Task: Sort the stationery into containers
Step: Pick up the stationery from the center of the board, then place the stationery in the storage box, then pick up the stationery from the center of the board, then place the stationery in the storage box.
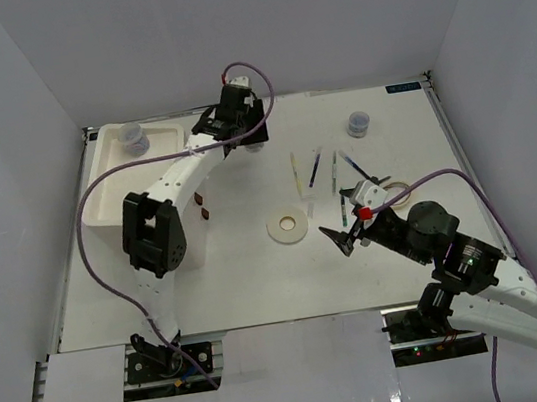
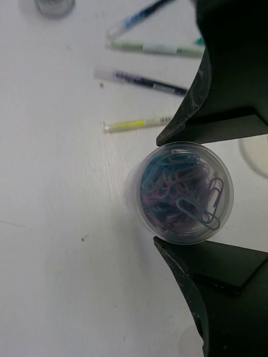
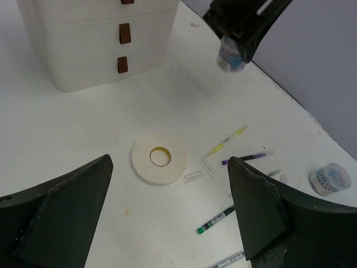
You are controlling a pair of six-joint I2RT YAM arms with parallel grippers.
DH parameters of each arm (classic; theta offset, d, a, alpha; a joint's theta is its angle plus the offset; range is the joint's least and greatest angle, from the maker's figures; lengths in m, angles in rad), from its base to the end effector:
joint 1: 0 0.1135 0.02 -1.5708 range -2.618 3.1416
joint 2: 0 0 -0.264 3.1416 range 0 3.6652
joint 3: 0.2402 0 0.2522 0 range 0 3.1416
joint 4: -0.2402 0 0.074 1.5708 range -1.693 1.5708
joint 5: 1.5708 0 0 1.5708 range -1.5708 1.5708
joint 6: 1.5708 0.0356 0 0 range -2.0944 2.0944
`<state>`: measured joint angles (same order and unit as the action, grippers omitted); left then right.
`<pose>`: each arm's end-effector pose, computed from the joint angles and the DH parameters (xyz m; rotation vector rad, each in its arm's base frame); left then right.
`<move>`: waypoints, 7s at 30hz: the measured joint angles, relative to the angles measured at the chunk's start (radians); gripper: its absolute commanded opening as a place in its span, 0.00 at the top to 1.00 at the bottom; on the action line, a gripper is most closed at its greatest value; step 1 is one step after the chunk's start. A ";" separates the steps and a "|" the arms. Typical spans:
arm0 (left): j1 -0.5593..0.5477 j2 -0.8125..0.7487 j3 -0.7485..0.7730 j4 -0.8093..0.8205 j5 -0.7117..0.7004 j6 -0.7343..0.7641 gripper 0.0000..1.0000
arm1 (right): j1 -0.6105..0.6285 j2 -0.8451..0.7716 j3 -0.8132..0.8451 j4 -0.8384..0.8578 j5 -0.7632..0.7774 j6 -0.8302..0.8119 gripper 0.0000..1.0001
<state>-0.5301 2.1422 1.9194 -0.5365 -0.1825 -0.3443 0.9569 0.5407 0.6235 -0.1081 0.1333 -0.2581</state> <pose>0.4295 -0.2442 0.2649 0.1246 2.3223 -0.2301 0.0857 0.1134 0.3267 -0.8328 1.3815 0.4363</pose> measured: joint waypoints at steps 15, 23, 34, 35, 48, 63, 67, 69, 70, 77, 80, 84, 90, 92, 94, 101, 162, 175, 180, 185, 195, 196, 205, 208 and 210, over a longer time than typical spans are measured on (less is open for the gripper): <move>0.028 -0.597 0.036 -0.301 -0.169 0.034 0.50 | 0.001 -0.018 0.000 0.004 0.056 0.001 0.10; 0.222 -0.612 -0.126 -0.452 -0.179 0.033 0.49 | 0.001 -0.013 0.000 0.003 0.060 0.001 0.10; 0.368 -0.660 -0.212 -0.457 -0.153 0.050 0.44 | 0.001 -0.009 0.000 0.003 0.063 0.001 0.10; 0.383 -0.659 -0.220 -0.453 -0.146 0.051 0.43 | 0.001 -0.009 0.000 0.003 0.063 0.001 0.10; 0.475 -0.633 -0.226 -0.389 -0.093 0.060 0.12 | 0.001 0.002 0.000 0.003 0.063 0.001 0.10; 0.476 -0.639 -0.121 -0.399 0.003 0.062 0.02 | 0.006 0.011 0.000 0.003 0.063 0.001 0.10; 0.476 -0.674 -0.101 -0.370 0.079 0.062 0.02 | 0.006 0.018 0.000 0.003 0.068 0.001 0.10; 0.476 -0.694 -0.101 -0.350 0.121 0.062 0.02 | 0.006 0.018 0.000 0.003 0.078 0.001 0.10; 0.476 -0.700 -0.101 -0.341 0.142 0.061 0.02 | 0.006 0.018 0.000 0.003 0.086 0.001 0.10; 0.465 -0.723 -0.151 -0.255 0.301 0.039 0.02 | 0.004 0.085 0.011 0.003 0.317 0.016 0.10; 0.409 -0.736 -0.210 -0.214 0.350 0.033 0.02 | -0.039 0.175 0.046 0.001 0.414 0.027 0.10; 0.265 -0.730 -0.261 -0.159 0.382 0.046 0.02 | -0.209 0.296 0.097 -0.001 0.427 0.069 0.10; 0.151 -0.734 -0.406 -0.013 0.452 0.079 0.02 | -0.495 0.487 0.208 0.012 0.313 0.114 0.10; 0.146 -0.734 -0.460 0.022 0.461 0.091 0.02 | -0.569 0.558 0.228 0.038 0.249 0.121 0.10; 0.143 -0.734 -0.509 0.053 0.469 0.104 0.02 | -0.641 0.639 0.233 0.086 0.176 0.124 0.10; 0.137 -0.745 -0.686 0.187 0.523 0.127 0.02 | -0.827 0.963 0.274 0.250 -0.072 0.087 0.10; 0.135 -0.757 -0.749 0.252 0.453 0.121 0.02 | -0.931 1.599 0.934 0.065 -0.424 -0.234 0.62; 0.134 -0.785 -0.657 0.185 0.498 -0.004 0.02 | -0.522 0.916 0.597 0.083 -0.449 -0.231 0.63; 0.132 -0.880 -0.654 0.138 0.531 -0.069 0.02 | -0.340 0.789 0.588 0.058 -0.478 -0.220 0.63; 0.128 -0.959 -0.654 0.110 0.601 -0.155 0.02 | -0.188 0.761 0.588 0.034 -0.479 -0.219 0.63; 0.116 -1.028 -0.706 0.096 0.709 -0.269 0.02 | -0.078 0.756 0.588 0.003 -0.460 -0.214 0.63; 0.115 -1.028 -0.717 0.095 0.716 -0.276 0.02 | -0.077 0.752 0.588 0.003 -0.455 -0.213 0.63; 0.112 -1.023 -0.750 0.081 0.756 -0.318 0.02 | -0.078 0.729 0.588 0.003 -0.443 -0.214 0.62; 0.107 -1.016 -0.748 0.084 0.765 -0.332 0.04 | -0.078 0.729 0.589 0.003 -0.443 -0.214 0.62; 0.102 -1.009 -0.747 0.092 0.768 -0.340 0.07 | -0.078 0.729 0.589 0.003 -0.443 -0.213 0.61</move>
<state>-0.4278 1.1328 1.1721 -0.4450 0.5854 -0.6842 0.8791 1.2697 1.2121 -0.1051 -0.3099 -0.4713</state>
